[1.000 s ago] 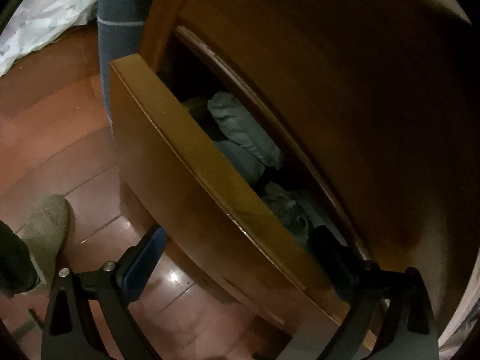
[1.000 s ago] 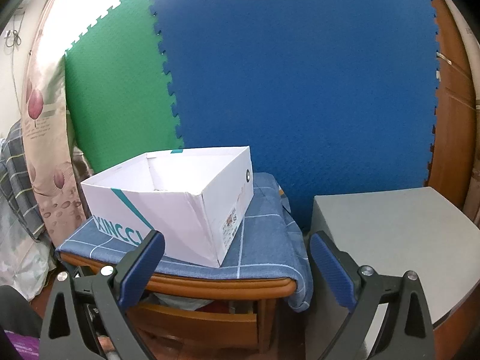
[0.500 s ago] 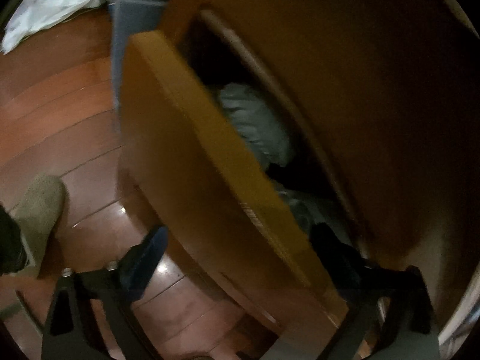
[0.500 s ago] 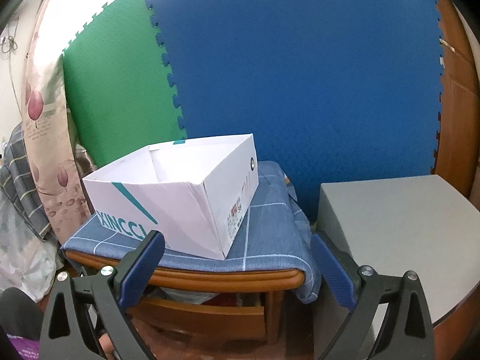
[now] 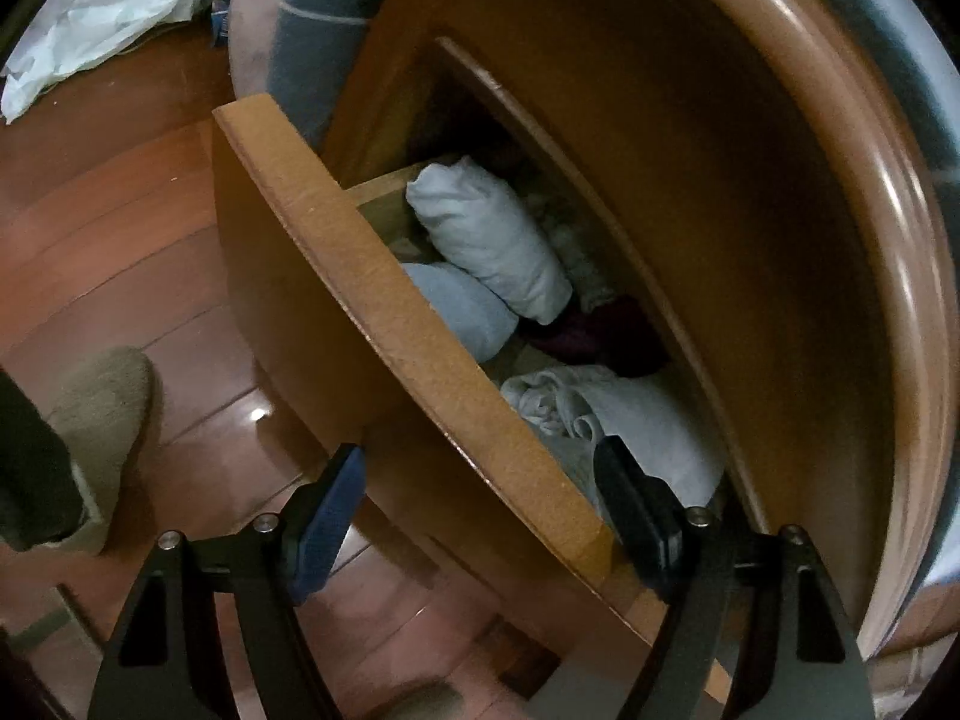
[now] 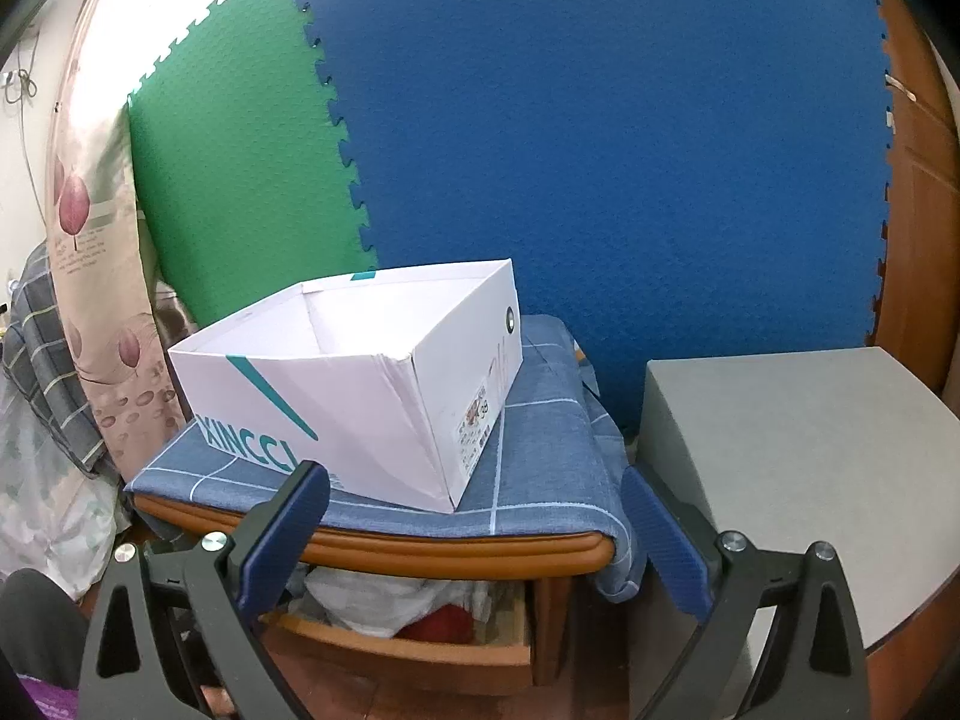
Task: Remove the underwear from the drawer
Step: 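Pull the drawer front outward with the left tool to widen it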
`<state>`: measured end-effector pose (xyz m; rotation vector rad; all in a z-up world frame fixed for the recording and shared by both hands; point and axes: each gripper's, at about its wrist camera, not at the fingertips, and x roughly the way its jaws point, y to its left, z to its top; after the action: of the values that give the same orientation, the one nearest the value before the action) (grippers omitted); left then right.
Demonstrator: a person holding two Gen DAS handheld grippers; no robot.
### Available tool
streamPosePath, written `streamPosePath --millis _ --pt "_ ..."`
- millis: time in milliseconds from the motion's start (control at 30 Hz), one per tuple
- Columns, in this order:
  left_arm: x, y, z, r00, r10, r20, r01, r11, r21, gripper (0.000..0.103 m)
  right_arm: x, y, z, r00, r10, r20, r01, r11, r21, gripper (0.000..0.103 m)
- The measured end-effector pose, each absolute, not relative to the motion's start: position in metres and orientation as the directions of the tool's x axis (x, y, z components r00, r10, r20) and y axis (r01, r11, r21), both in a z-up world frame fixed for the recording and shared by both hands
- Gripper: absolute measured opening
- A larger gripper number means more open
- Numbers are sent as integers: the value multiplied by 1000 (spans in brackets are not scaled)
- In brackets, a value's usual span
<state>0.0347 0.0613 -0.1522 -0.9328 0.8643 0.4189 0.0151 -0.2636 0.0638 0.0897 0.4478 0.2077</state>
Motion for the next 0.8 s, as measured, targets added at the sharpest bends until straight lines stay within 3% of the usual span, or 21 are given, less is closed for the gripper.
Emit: streamPosePath --millis 800 --pt "-50 45 -145 449 -162 -879 -618 654 -436 78 12 -269 63 878 219 -425 -169 974 153 100"
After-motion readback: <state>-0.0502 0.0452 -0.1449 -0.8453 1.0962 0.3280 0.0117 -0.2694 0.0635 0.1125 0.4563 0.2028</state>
